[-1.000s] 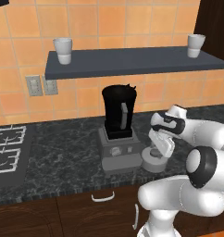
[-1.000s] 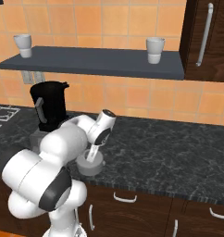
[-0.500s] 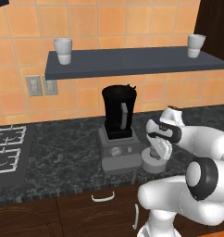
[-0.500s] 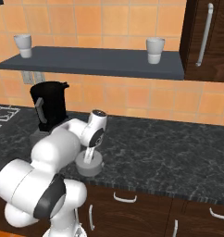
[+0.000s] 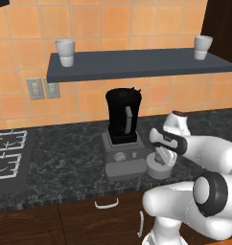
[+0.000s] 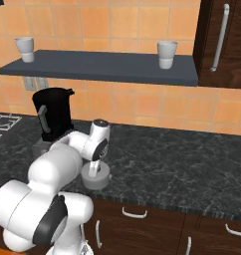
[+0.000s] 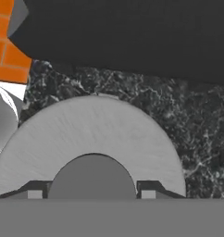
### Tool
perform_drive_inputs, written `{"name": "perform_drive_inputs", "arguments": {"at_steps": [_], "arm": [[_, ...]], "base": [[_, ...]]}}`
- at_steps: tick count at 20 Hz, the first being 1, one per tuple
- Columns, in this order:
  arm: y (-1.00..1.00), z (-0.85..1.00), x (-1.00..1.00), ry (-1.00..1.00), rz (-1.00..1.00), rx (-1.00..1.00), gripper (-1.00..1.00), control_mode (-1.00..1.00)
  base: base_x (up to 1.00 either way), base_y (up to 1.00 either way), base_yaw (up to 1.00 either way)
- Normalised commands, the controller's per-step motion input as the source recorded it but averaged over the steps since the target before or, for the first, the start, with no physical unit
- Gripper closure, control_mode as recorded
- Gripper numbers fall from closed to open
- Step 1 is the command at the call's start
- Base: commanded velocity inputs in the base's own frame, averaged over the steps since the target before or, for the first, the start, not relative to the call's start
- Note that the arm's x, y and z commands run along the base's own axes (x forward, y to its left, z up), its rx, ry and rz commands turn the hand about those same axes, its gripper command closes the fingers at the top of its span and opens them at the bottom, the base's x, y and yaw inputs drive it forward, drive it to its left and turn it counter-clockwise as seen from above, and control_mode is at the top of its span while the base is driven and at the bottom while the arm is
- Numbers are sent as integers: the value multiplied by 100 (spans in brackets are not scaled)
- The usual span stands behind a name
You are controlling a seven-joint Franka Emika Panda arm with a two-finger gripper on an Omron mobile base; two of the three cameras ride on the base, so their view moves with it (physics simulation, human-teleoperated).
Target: Close the lid blender by securely placing the lid on top.
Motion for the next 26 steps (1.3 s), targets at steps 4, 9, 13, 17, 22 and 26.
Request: {"name": "perform_drive_inputs", "arguments": {"at_steps": [4, 9, 13, 17, 22, 26], "arm": [[-2, 58, -9, 2, 0, 0, 100, -100], [-17, 100, -37, -6, 0, 0, 100, -100], [-14, 100, -49, -7, 0, 0, 100, -100], [0, 100, -31, -7, 0, 0, 100, -100], [7, 100, -3, -9, 0, 0, 100, -100], [16, 100, 0, -14, 0, 0, 100, -100]], "base": [[0, 0, 0], [0, 0, 0], [0, 0, 0], [0, 0, 0], [0, 0, 0], [0, 0, 0]]}}
